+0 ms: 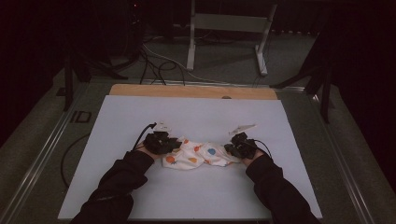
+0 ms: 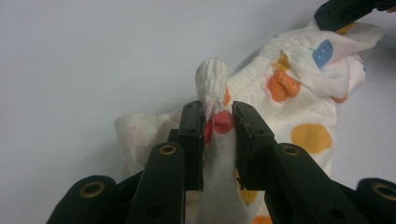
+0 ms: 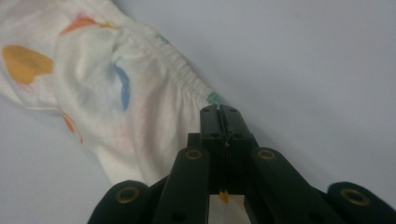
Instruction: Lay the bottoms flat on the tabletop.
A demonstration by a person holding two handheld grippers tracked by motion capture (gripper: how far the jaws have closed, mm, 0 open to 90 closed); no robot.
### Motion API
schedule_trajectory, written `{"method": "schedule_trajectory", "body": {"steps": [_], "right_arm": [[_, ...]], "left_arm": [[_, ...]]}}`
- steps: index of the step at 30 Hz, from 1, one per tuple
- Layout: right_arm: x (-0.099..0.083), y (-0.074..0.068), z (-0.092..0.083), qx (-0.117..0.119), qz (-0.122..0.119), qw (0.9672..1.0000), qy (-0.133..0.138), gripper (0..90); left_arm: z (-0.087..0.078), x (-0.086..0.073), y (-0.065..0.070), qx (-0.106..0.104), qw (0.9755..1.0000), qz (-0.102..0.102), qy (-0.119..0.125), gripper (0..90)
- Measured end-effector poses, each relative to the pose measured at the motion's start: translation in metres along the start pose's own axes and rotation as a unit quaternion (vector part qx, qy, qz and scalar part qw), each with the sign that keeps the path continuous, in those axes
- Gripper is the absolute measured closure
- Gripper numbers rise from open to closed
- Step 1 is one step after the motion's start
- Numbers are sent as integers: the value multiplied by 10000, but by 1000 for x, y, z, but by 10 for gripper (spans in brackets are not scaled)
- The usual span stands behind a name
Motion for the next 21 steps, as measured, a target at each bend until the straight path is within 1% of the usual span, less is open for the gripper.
{"method": "schedule_trajectory", "body": {"steps": [1, 3, 4, 5, 6, 7, 9, 10, 11, 12, 13, 15, 16, 17, 19, 21], "right_arm": [[2, 1, -2, -22, -26, 10000, 45, 897], [7, 2, -5, -21, 27, 9999, 143, 899], [12, 2, -11, -40, 2, 9996, 281, 900], [12, 2, -11, -40, 2, 9996, 281, 900], [15, 2, -14, -55, 30, 9993, 358, 900], [19, 2, -18, -30, 37, 9989, 472, 900], [27, 5, -24, -69, 44, 9980, 629, 900], [30, 6, -26, -74, 71, 9977, 677, 900], [30, 6, -26, -74, 71, 9977, 677, 900], [37, 9, -30, -115, 88, 9968, 788, 900], [45, 12, -34, -135, 131, 9956, 914, 900], [54, 15, -36, -165, 175, 9945, 1016, 900], [58, 17, -35, -180, 205, 9941, 1051, 900], [61, 20, -34, -202, 226, 9939, 1060, 900], [69, 23, -31, -234, 251, 9938, 1060, 900], [76, 28, -25, -314, 249, 9936, 1054, 900]], "left_arm": [[0, 1, -1, 70, 10000, -7, 3, 851], [-2, 5, 0, -6, 9999, 10, 103, 877], [-5, 10, 0, 38, 9998, 45, 206, 882], [-7, 13, 0, 56, 9996, 66, 285, 882], [-10, 18, 0, 53, 9990, 48, 451, 882], [-13, 21, 0, 71, 9985, 32, 549, 882], [-18, 29, -3, 61, 9971, -6, 760, 882], [-22, 34, -7, 110, 9960, -11, 891, 882], [-22, 34, -7, 110, 9960, -11, 891, 881], [-25, 39, -14, 205, 9952, -63, 958, 881], [-25, 41, -18, 242, 9947, -103, 996, 881], [-25, 46, -28, 309, 9941, -218, 1022, 881], [-24, 48, -32, 314, 9934, -306, 1057, 881], [-24, 51, -37, 365, 9933, -343, 1039, 880], [-21, 55, -44, 400, 9934, -416, 995, 880], [-18, 60, -52, 542, 9930, -388, 972, 879]]}}
Point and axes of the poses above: each handheld gripper's, and its own axes: z roughly forward along the jaws, x roughly out of its top, y roughly to its right, the point moved 9 cm from there along z, roughly forward along the jaws, and after that the axes turned 5 degrees about z, right-handed, at the moved point
